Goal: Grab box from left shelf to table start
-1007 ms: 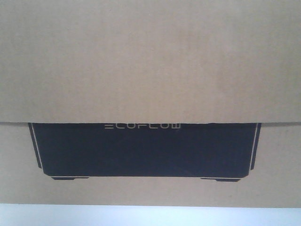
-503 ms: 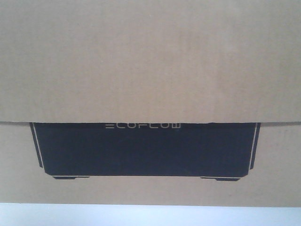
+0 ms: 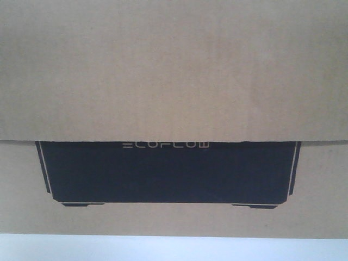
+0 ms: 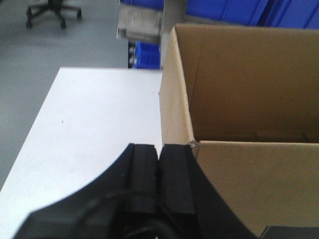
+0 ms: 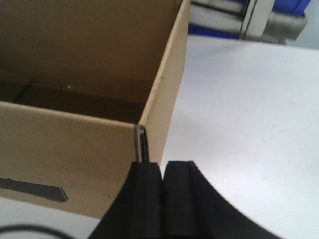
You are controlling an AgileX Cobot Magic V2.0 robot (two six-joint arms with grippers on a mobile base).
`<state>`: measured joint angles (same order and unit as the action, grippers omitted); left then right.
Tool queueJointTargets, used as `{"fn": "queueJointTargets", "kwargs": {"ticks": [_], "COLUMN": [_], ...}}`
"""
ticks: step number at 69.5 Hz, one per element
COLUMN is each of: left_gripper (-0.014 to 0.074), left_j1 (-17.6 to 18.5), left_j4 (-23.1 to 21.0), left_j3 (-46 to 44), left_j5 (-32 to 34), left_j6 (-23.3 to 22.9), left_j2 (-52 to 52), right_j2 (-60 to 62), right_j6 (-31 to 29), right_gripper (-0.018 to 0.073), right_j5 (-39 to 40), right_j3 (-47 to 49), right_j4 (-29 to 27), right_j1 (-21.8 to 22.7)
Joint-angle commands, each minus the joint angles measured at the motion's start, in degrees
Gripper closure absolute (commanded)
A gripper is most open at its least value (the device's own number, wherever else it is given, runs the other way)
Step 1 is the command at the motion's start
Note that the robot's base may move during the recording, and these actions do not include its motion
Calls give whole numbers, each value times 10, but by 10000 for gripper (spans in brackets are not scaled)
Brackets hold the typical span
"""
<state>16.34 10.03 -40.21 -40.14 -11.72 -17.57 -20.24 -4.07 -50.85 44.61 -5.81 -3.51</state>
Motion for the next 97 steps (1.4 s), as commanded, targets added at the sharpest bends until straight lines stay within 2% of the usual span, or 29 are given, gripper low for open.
{"fn": "queueJointTargets", "kwargs": {"ticks": [1, 18, 30, 53, 97], "left_gripper": [691, 691, 691, 691, 691], "left_j1": [4, 4, 4, 4, 4], "left_j4": [8, 9, 18, 18, 14], "left_j3": [23, 130, 177, 180, 183], "left_j5": [92, 183, 242, 243, 246], "left_j6": [-4, -4, -4, -4, -4], "left_j2": [41, 161, 189, 188, 188], "right_j2": [60, 219, 207, 205, 205], "right_j6": [-1, -1, -1, -1, -1], "right_gripper": [501, 501, 501, 501, 501], "right_j5": [73, 91, 135, 296, 298], "right_j3": [-28, -112, -138, -228, -255], "right_j4": [2, 2, 2, 3, 3], "right_j1": [-2, -2, -2, -2, -2]}}
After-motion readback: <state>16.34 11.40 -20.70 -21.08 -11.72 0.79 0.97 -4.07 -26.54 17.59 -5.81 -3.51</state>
